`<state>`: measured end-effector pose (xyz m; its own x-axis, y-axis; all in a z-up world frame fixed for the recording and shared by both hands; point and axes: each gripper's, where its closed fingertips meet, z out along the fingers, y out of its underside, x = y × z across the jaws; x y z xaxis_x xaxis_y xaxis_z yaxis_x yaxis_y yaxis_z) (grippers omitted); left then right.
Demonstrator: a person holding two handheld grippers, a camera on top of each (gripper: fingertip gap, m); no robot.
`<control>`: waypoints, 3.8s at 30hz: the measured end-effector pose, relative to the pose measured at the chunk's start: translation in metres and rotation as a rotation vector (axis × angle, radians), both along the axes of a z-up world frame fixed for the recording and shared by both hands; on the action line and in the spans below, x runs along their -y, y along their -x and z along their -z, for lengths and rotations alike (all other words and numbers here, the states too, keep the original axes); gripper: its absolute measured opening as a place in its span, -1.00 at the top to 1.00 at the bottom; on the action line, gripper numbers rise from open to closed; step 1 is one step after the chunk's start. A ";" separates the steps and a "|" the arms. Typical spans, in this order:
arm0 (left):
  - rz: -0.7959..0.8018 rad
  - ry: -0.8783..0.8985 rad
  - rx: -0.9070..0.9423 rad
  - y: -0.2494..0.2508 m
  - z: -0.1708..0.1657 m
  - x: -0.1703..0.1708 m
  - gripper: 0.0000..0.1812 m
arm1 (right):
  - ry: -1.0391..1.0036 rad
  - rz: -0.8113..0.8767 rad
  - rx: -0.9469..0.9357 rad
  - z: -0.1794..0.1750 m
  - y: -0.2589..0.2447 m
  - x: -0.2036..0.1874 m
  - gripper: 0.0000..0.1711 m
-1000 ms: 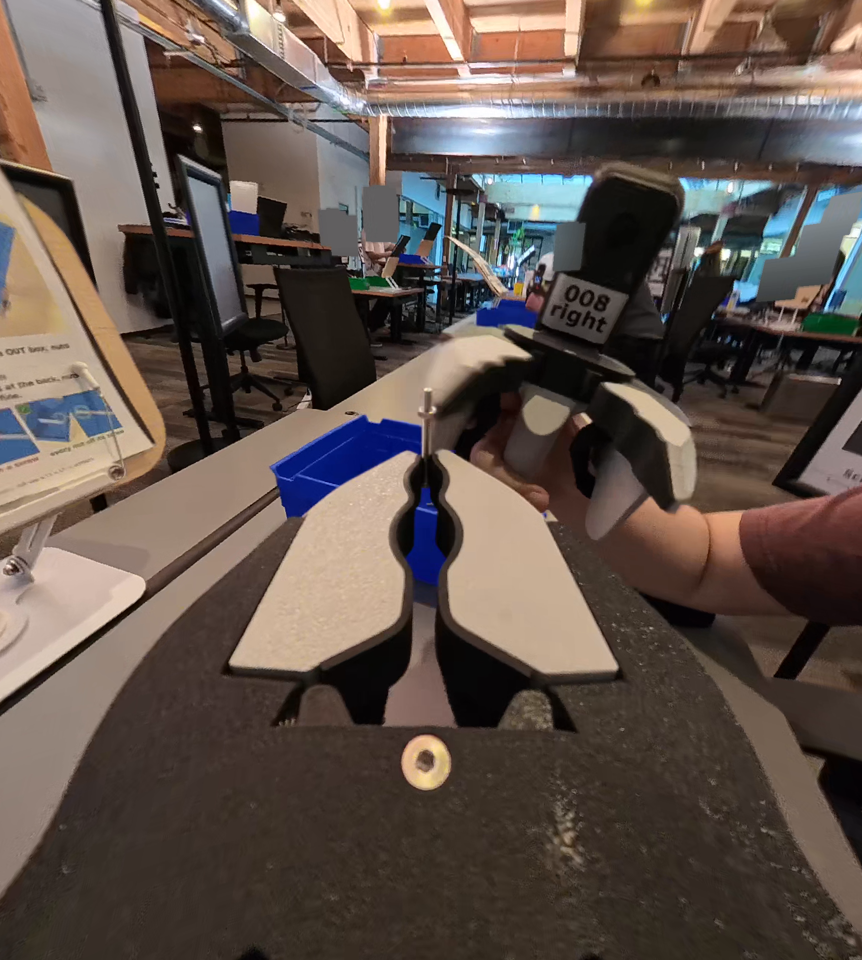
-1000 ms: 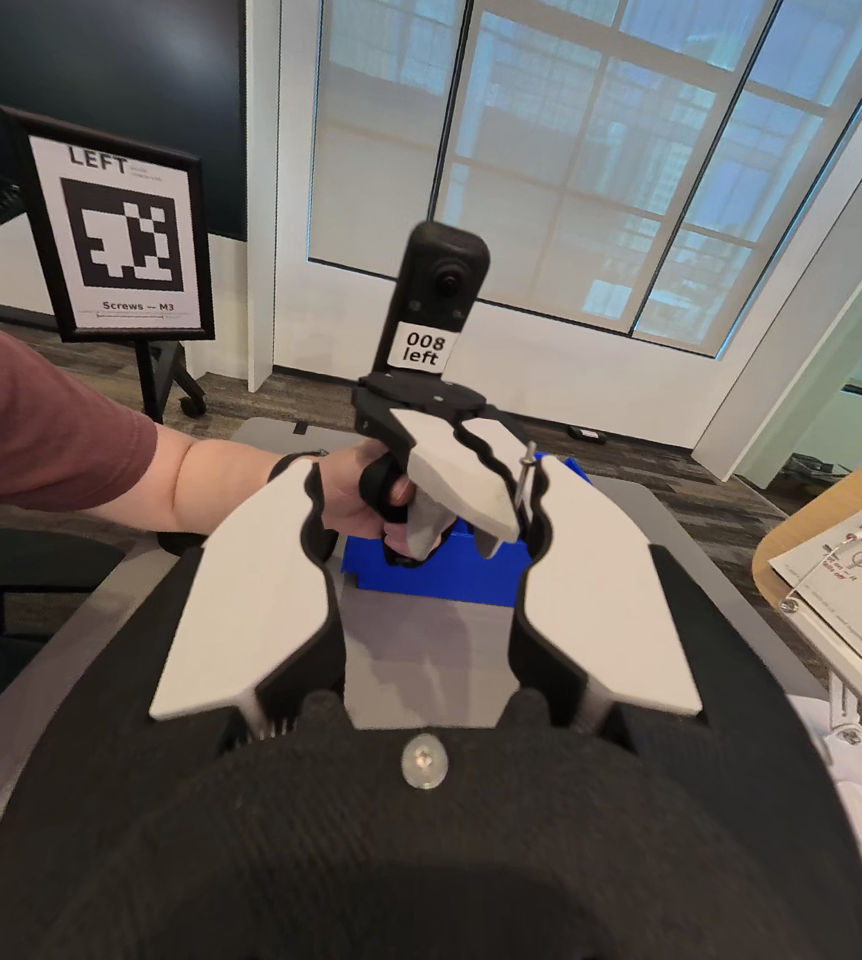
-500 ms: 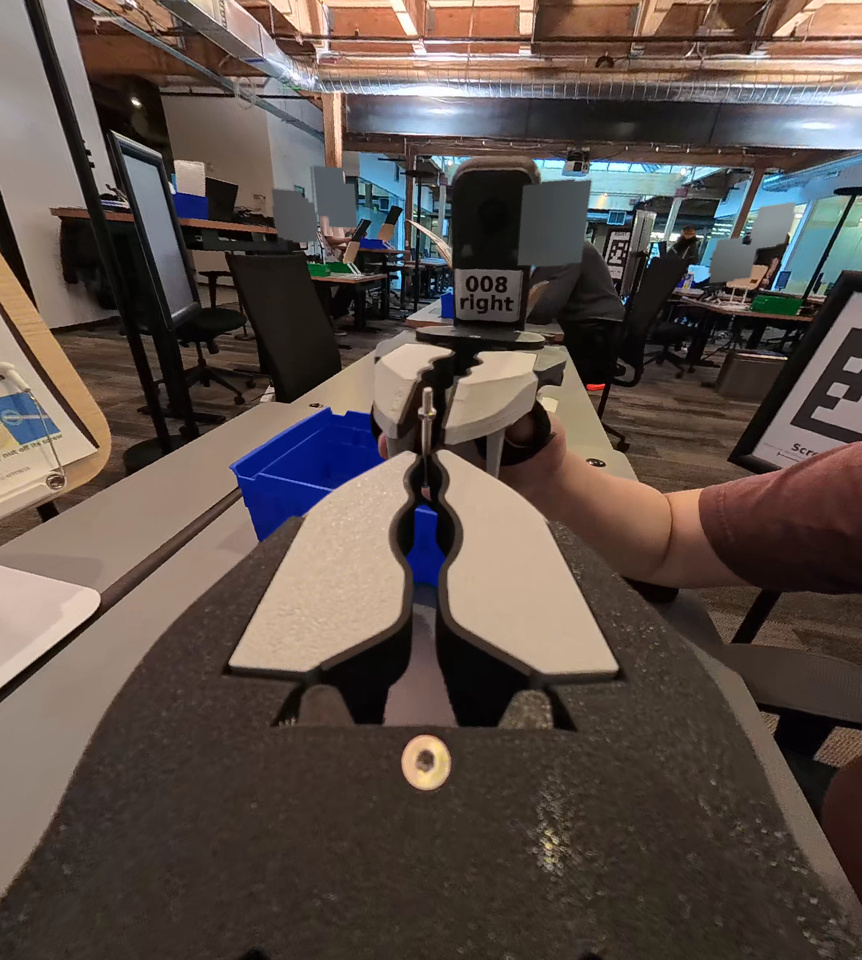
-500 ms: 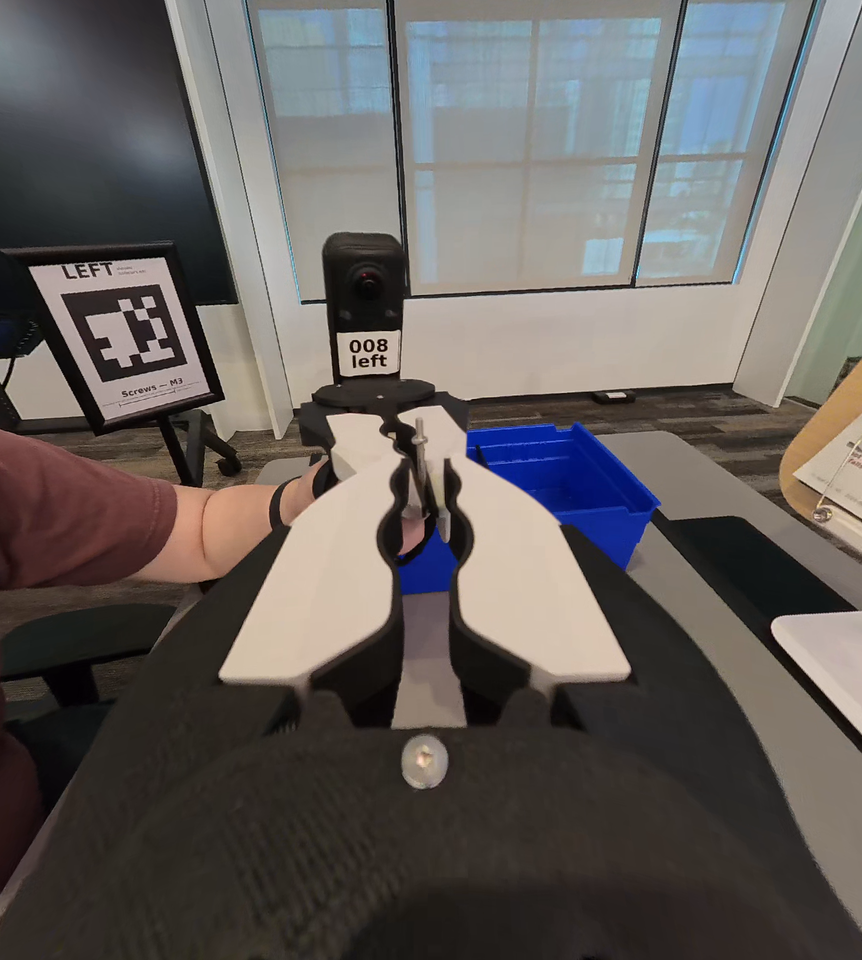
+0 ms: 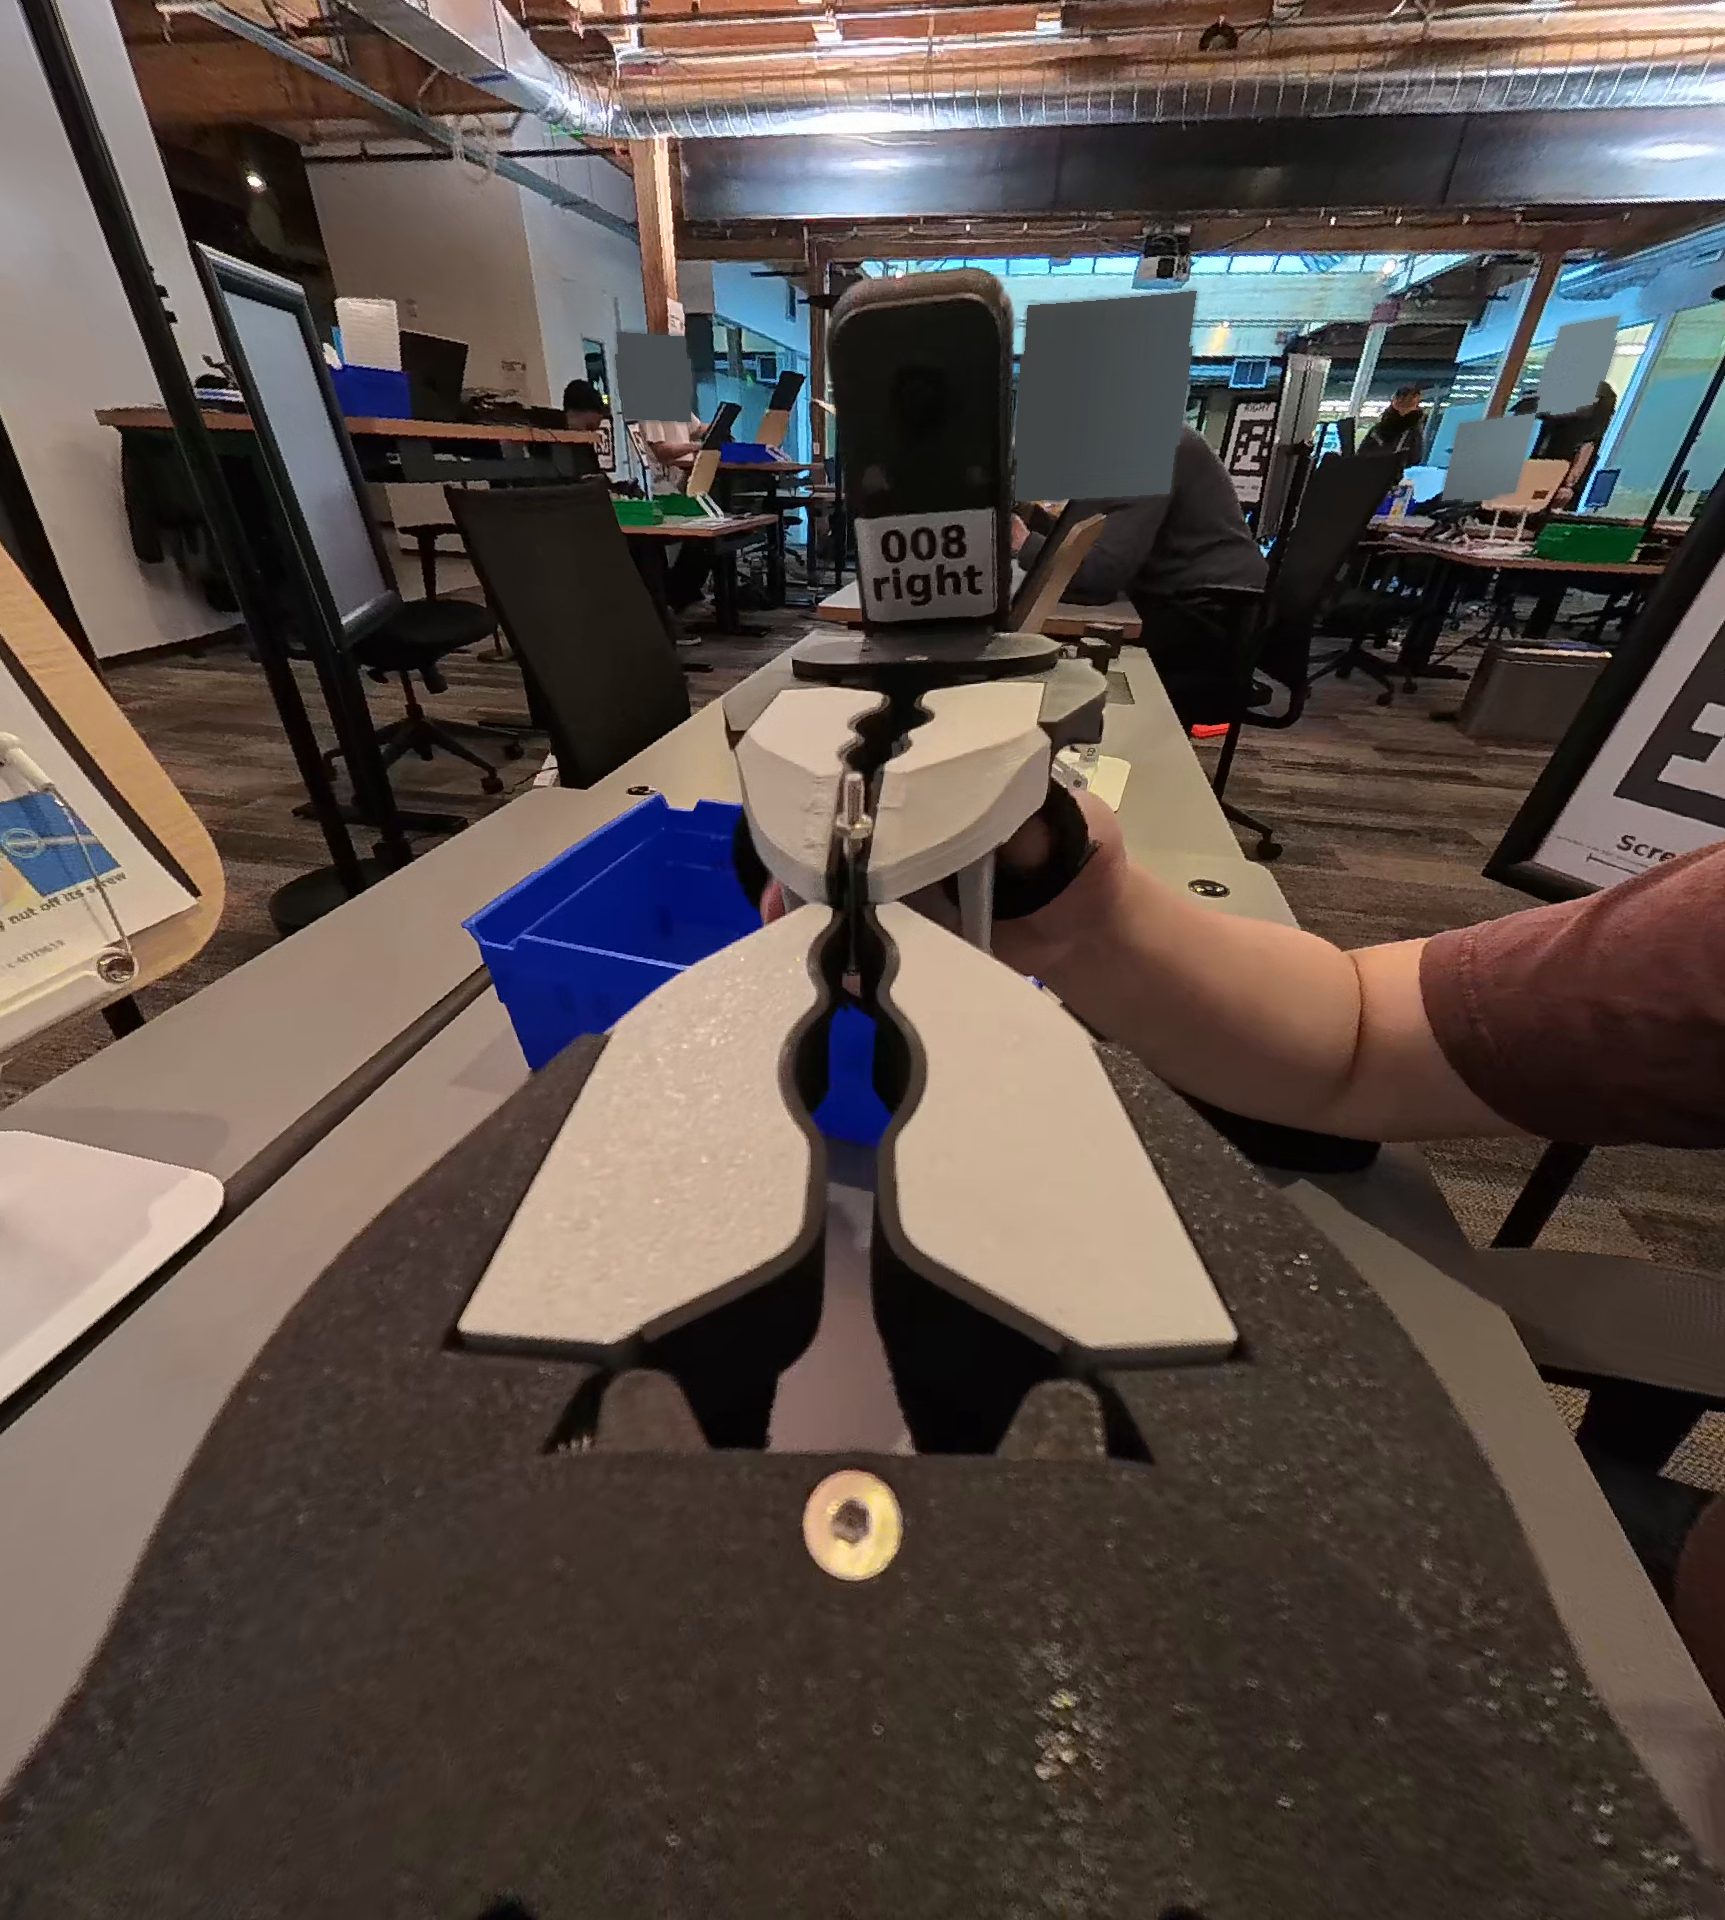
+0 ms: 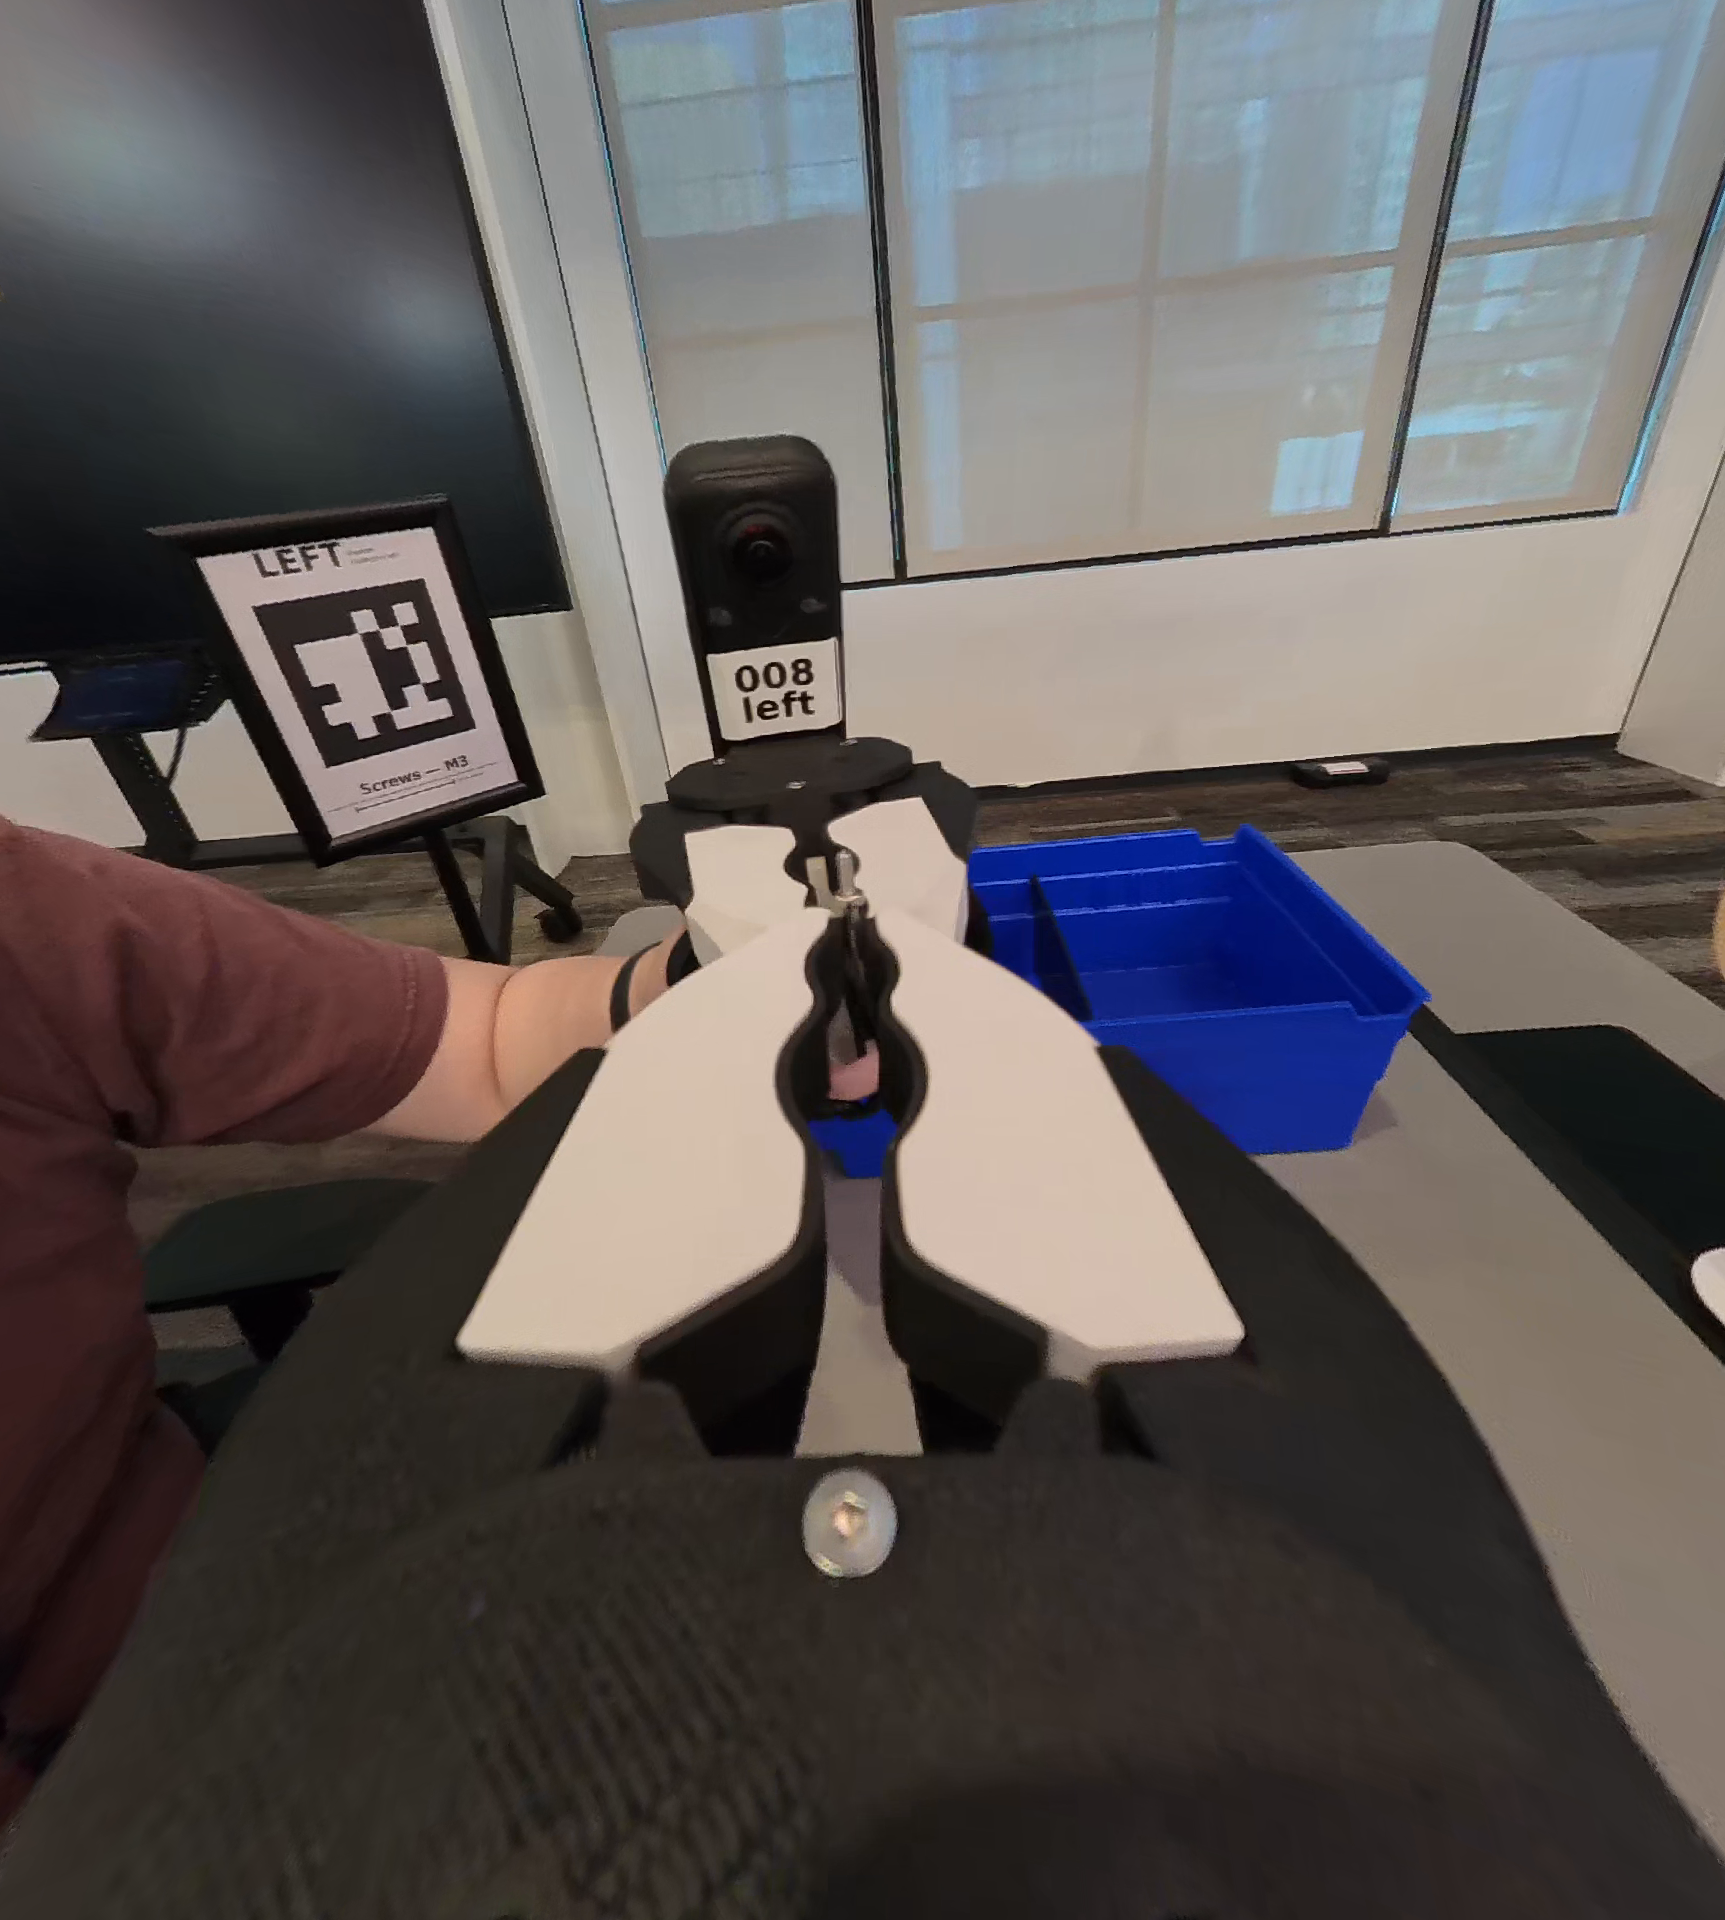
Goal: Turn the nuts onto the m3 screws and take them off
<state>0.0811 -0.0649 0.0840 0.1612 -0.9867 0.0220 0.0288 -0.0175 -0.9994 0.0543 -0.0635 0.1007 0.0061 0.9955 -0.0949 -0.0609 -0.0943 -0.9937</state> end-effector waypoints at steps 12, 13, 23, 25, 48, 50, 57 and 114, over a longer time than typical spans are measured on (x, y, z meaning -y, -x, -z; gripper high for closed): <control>0.016 0.053 0.000 -0.004 0.005 -0.003 0.60 | 0.055 0.013 -0.007 0.000 -0.008 -0.011 0.97; -0.004 0.051 -0.002 -0.003 0.005 -0.006 0.54 | 0.056 0.025 -0.003 -0.001 -0.010 -0.013 0.97; -0.360 0.041 -0.156 0.022 0.024 -0.057 0.41 | 0.229 0.523 0.521 0.047 -0.140 -0.083 0.97; -0.422 0.057 -0.194 0.028 0.031 -0.066 0.40 | 0.394 0.633 0.630 0.074 -0.186 -0.093 0.97; -0.503 0.120 -0.292 0.037 0.050 -0.081 0.42 | 0.977 0.806 1.310 0.253 -0.296 -0.094 0.96; -0.505 0.118 -0.299 0.037 0.051 -0.081 0.42 | 0.980 0.796 1.330 0.256 -0.295 -0.092 0.96; -0.499 0.120 -0.311 0.035 0.053 -0.081 0.42 | 0.997 0.771 1.364 0.264 -0.292 -0.090 0.96; -1.132 1.180 -0.993 0.400 0.197 -0.063 0.68 | 1.144 1.022 1.026 0.226 -0.382 -0.094 0.92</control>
<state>-0.3188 -0.0021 -0.1135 0.9997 0.0189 0.0141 0.0209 -0.9873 -0.1576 0.4365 0.0304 -0.1250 0.9774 0.0268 -0.2099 -0.0068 -0.9874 -0.1579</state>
